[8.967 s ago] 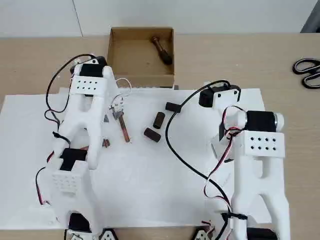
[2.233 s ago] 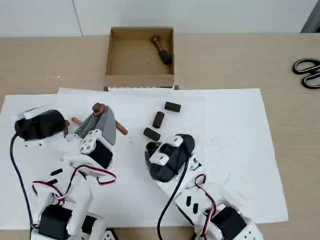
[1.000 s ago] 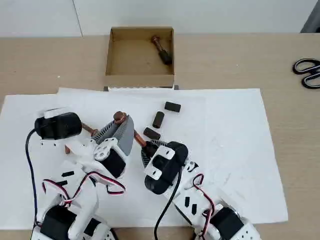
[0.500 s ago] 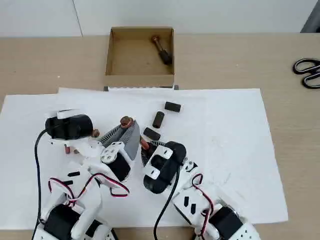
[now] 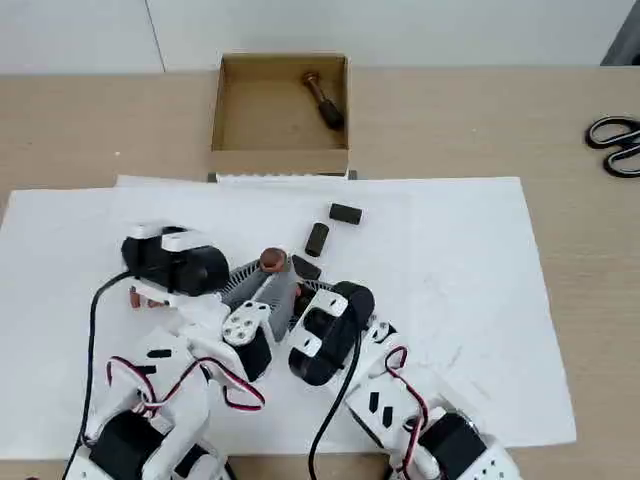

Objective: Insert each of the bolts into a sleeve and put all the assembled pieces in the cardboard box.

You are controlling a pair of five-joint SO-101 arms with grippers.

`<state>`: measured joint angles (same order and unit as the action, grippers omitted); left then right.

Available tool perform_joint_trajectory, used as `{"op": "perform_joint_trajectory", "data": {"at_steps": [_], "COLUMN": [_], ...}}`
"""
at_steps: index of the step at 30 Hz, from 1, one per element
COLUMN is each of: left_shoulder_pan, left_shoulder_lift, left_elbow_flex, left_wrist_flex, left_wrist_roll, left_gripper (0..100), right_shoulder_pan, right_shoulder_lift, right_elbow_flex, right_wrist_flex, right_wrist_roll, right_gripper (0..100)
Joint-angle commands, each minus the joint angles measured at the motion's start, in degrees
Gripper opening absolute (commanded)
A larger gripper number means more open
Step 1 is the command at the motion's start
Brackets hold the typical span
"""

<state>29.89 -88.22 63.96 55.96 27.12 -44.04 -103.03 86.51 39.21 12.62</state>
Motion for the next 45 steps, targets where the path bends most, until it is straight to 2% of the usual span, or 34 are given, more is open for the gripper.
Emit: {"op": "perform_joint_trajectory", "data": {"at_steps": [1,4,11,22,29,36,39,45], "left_shoulder_pan": [1.3,1.4,7.3,7.4,7.2,7.0,5.7,-3.1], "left_shoulder_lift": [-0.2,-0.2,-0.2,-0.2,-0.2,-0.1,0.2,0.2], "left_elbow_flex": [-2.3,-2.9,-1.3,2.1,2.1,1.0,-0.1,-0.5], "left_wrist_flex": [4.3,6.4,8.8,8.7,8.9,9.3,11.0,14.9], "left_wrist_roll": [-0.4,-0.6,-0.7,-3.9,-3.7,-4.0,-6.1,-14.9], "left_gripper": [0,0,0,1,17,18,18,18], "right_shoulder_pan": [0.2,0.2,0.2,0.2,0.2,0.2,0.2,0.2], "right_shoulder_lift": [-0.7,-0.7,-0.7,-0.7,-0.7,-0.7,-0.7,-0.7], "right_elbow_flex": [-0.8,-0.8,-1.1,-1.1,-1.0,-0.8,-0.8,-0.8], "right_wrist_flex": [-1.2,-1.4,-1.6,-1.6,-1.6,-1.3,-1.3,-1.2], "right_wrist_roll": [0.5,0.5,0.5,2.3,2.4,2.4,2.4,2.4], "right_gripper": [0.2,0.2,0.2,0.2,0.2,0.2,0.2,0.2]}}
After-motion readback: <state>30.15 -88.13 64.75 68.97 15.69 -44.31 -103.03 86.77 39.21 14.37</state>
